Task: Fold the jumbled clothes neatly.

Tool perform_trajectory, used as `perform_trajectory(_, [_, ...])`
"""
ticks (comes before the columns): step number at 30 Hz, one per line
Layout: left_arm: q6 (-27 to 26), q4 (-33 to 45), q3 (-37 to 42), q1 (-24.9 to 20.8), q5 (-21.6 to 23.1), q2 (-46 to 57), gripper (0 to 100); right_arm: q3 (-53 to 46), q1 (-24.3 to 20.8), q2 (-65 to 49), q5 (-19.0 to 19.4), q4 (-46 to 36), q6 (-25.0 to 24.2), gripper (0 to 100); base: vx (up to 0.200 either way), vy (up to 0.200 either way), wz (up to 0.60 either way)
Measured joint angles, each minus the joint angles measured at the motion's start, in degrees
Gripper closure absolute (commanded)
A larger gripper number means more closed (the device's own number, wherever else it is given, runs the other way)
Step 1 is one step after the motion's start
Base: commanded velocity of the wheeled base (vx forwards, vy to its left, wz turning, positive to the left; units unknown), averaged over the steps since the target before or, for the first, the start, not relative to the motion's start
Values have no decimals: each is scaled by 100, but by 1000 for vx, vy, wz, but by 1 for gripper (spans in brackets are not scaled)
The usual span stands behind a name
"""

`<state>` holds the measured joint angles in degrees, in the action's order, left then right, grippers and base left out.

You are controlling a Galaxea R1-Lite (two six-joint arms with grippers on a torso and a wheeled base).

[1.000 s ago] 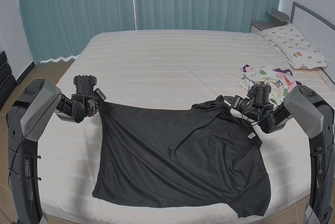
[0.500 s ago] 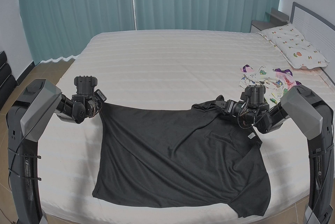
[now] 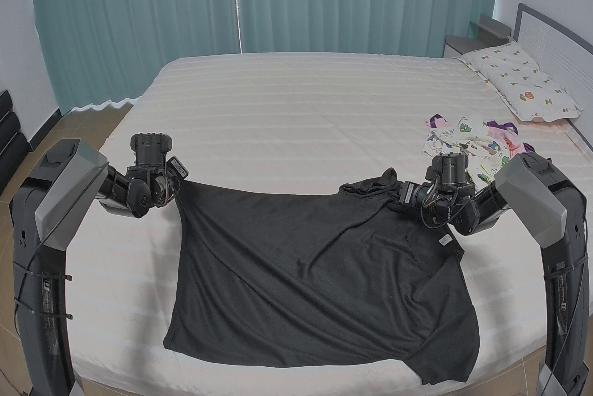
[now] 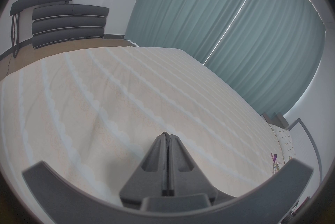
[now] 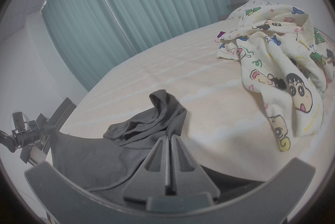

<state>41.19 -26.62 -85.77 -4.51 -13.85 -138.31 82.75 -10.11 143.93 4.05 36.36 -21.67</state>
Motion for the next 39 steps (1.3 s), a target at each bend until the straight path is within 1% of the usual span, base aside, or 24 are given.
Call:
perform_trajectory(5, [-33,0,-6,2,0,20,100,57,77,-2,-112,77,-35,100,0,0,0])
perform_trajectory(7, [-63,0,-6,7,0,28,100,123,168,-13,-200,118,-55,100,0,0,0])
perform_trajectory(11, [-77,2,-24,11,-2,30,100,160,347,-77,-246,132,-96,100,0,0,0])
perform_trajectory(16, [-140,-33,-88,24,13,24,100,250,600,-151,-329,244,-471,100,0,0,0])
perform_trajectory(20, [-154,-52,-339,33,20,-20,100,322,722,-173,-436,412,-679,100,0,0,0])
perform_trajectory(29, [-148,-48,-1158,38,-172,-457,100,429,724,-85,-539,964,-851,100,0,0,0])
perform_trajectory(33, [-148,24,-1543,66,-260,-640,100,617,706,33,-683,1065,-859,100,0,0,0])
perform_trajectory(39, [-173,566,-1681,99,-271,-807,100,859,606,262,-772,1085,-833,100,0,0,0])
